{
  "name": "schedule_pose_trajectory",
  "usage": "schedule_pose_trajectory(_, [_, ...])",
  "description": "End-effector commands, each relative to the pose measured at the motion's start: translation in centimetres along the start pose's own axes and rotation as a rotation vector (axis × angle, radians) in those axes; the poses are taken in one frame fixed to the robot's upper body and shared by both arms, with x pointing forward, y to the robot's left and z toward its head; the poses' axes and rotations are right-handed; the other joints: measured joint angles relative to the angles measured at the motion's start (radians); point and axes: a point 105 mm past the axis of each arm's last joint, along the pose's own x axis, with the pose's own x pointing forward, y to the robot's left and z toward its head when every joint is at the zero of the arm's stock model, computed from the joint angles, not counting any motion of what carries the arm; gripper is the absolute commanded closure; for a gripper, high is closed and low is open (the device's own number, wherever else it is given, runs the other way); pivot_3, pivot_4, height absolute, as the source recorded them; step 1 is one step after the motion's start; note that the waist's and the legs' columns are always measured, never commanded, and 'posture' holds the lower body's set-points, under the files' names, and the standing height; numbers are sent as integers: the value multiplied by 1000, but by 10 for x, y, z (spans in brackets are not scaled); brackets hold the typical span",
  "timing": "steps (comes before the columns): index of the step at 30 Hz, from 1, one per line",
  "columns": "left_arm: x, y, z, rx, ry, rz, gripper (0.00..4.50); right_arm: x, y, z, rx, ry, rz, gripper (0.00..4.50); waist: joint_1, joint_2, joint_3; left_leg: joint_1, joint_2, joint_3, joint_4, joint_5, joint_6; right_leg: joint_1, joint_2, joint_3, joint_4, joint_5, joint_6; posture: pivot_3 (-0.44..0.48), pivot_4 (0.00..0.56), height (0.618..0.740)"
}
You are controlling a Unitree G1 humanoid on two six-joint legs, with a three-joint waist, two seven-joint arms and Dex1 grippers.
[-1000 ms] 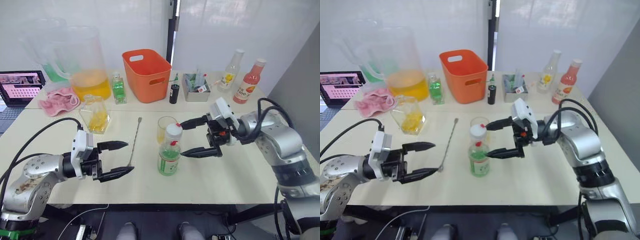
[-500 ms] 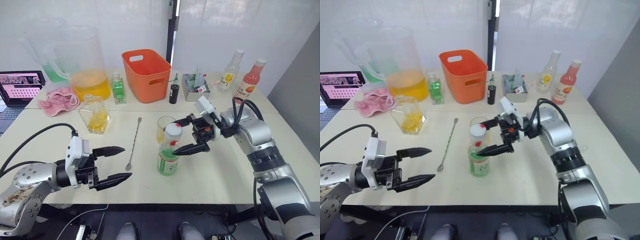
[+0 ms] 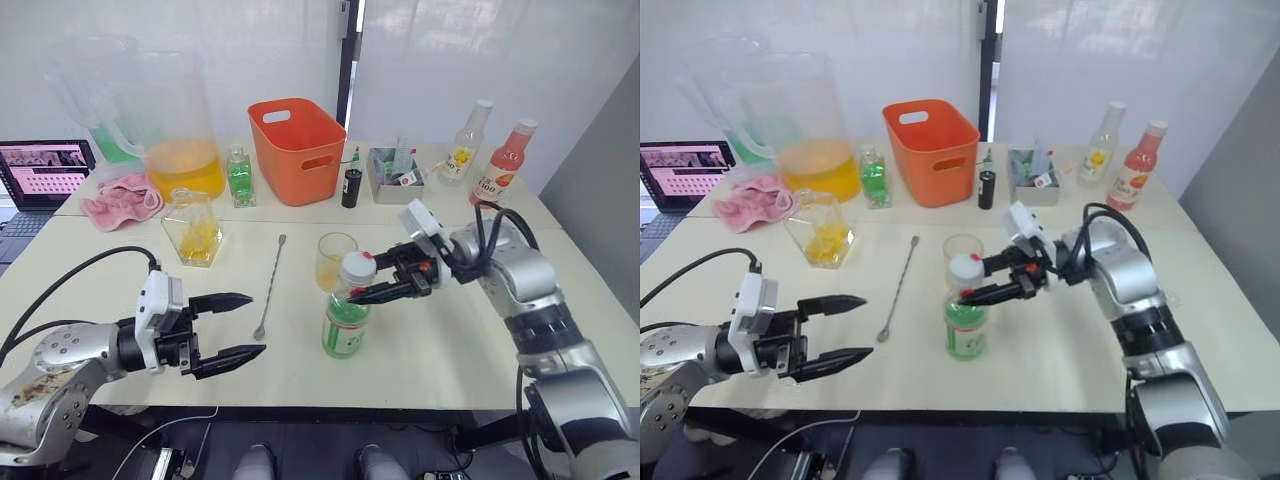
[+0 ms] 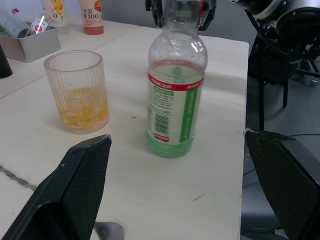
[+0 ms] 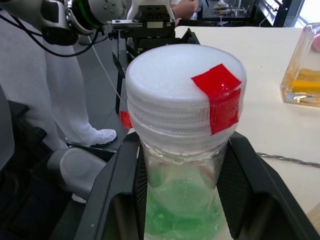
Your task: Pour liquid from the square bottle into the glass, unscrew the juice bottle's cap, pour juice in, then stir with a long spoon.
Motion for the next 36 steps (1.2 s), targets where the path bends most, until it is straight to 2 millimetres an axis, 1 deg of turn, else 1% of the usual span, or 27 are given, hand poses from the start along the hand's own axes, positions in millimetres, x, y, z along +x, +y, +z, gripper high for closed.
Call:
schedule_pose_trajectory(1, [6,0,6,10,-38,-35,0,2,8,24,-45,-56,-68,3129,1,0,0,0,0,0,0,0,0,0,0,0,0,0,0,0,150,703])
schedule_pose_trajectory(3, [9,1,7,12,-41,-44,0,3,10,25,-32,-58,-120,3130,-3,0,0,0,0,0,0,0,0,0,0,0,0,0,0,0,150,703])
schedule_pose_trajectory(6, [14,8,5,28,-44,-50,0,2,10,30,-12,-94,-284,3130,-2,0,0,0,0,0,0,0,0,0,0,0,1,0,0,0,150,703])
schedule_pose_trajectory(8, [15,9,5,32,-46,-52,0,2,10,31,-4,-103,-325,3130,-2,0,0,0,0,0,0,0,0,0,0,0,1,0,0,0,150,703])
schedule_pose_trajectory(13, [24,14,3,22,-64,-83,0,5,10,38,-6,-138,-514,3130,-3,0,0,0,0,0,0,0,0,0,0,0,0,0,0,0,150,703])
schedule_pose_trajectory(15, [32,18,3,23,-61,-127,0,0,6,35,10,-103,-705,3130,-1,0,0,0,0,0,0,0,0,0,0,0,0,0,0,0,150,703])
schedule_pose_trajectory(17, [35,21,4,20,-62,-151,0,-2,6,35,16,-83,-795,3130,4,0,0,-1,0,-1,1,0,0,0,0,0,0,0,0,0,150,703])
schedule_pose_trajectory(21, [38,25,5,26,-66,-179,0,4,14,32,44,-55,-848,3130,5,0,0,-1,0,0,0,0,0,0,0,0,0,0,0,0,150,703])
schedule_pose_trajectory(22, [40,25,5,28,-66,-189,0,4,15,27,60,-42,-877,3130,5,0,0,-1,0,0,0,0,0,-1,0,0,0,0,0,0,150,703])
schedule_pose_trajectory(27, [43,27,6,32,-67,-211,0,4,18,17,124,-33,-946,3130,4,0,0,-1,0,-1,0,0,0,0,0,0,0,0,0,0,150,703])
schedule_pose_trajectory(29, [43,27,6,33,-68,-212,0,4,18,16,138,-37,-957,3130,4,0,0,-1,0,-1,0,0,0,0,0,0,0,0,0,0,150,703])
schedule_pose_trajectory(32, [43,28,6,35,-66,-216,0,5,19,8,167,-21,-969,3130,4,0,0,-1,0,-1,0,0,0,0,0,0,0,0,0,0,150,703])
schedule_pose_trajectory(34, [43,27,5,35,-65,-216,0,5,19,6,178,-21,-972,2073,4,0,0,-1,0,-1,0,0,0,0,0,0,0,0,0,0,150,703])
schedule_pose_trajectory(36, [43,27,5,35,-66,-212,0,4,20,10,182,-42,-945,1410,4,0,0,-1,0,-1,0,0,0,0,0,0,0,0,0,0,150,703])
